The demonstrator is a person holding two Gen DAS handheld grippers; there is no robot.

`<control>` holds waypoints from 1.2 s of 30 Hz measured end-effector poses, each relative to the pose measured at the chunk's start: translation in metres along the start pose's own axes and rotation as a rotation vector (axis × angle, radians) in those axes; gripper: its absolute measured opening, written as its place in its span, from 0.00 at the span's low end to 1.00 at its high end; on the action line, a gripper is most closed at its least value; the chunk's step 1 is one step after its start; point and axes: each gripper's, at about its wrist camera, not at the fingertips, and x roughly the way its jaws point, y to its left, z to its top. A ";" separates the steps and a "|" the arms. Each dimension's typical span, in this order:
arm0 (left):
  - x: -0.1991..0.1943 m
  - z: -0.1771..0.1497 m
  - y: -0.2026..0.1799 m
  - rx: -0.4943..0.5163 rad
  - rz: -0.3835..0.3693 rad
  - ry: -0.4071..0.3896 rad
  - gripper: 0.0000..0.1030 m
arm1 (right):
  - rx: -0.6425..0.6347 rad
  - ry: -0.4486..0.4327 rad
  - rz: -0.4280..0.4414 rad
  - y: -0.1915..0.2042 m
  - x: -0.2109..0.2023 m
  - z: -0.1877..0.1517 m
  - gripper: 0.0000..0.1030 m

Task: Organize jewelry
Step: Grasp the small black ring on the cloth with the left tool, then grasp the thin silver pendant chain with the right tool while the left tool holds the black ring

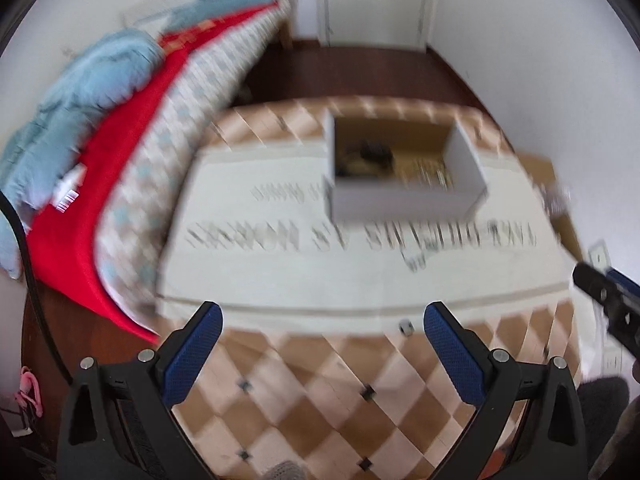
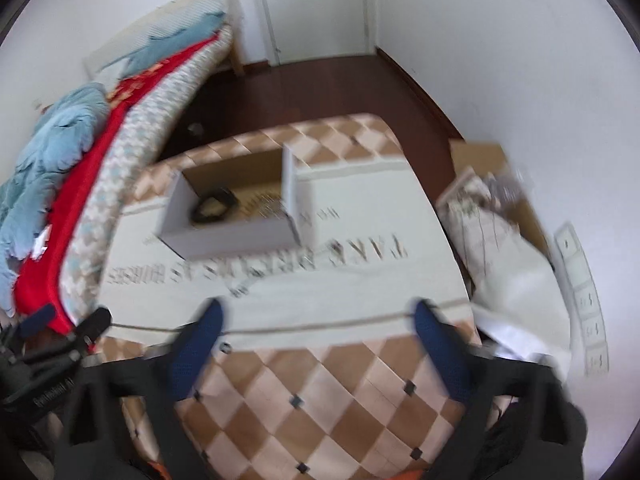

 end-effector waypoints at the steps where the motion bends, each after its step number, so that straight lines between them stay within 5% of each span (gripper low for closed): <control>1: 0.010 -0.005 -0.007 0.009 -0.005 0.025 0.99 | 0.015 0.029 -0.005 -0.008 0.011 -0.004 0.49; 6: 0.060 -0.023 -0.039 0.050 -0.049 0.141 0.88 | 0.094 0.108 -0.018 -0.043 0.048 -0.024 0.49; 11: 0.085 -0.031 -0.059 0.083 -0.062 0.178 0.76 | 0.131 0.138 -0.032 -0.061 0.064 -0.030 0.49; 22: 0.086 -0.028 -0.077 0.129 -0.091 0.141 0.10 | 0.149 0.138 -0.026 -0.065 0.067 -0.025 0.50; 36: 0.076 -0.017 -0.045 0.079 -0.105 0.111 0.10 | 0.152 0.102 0.009 -0.058 0.052 -0.016 0.49</control>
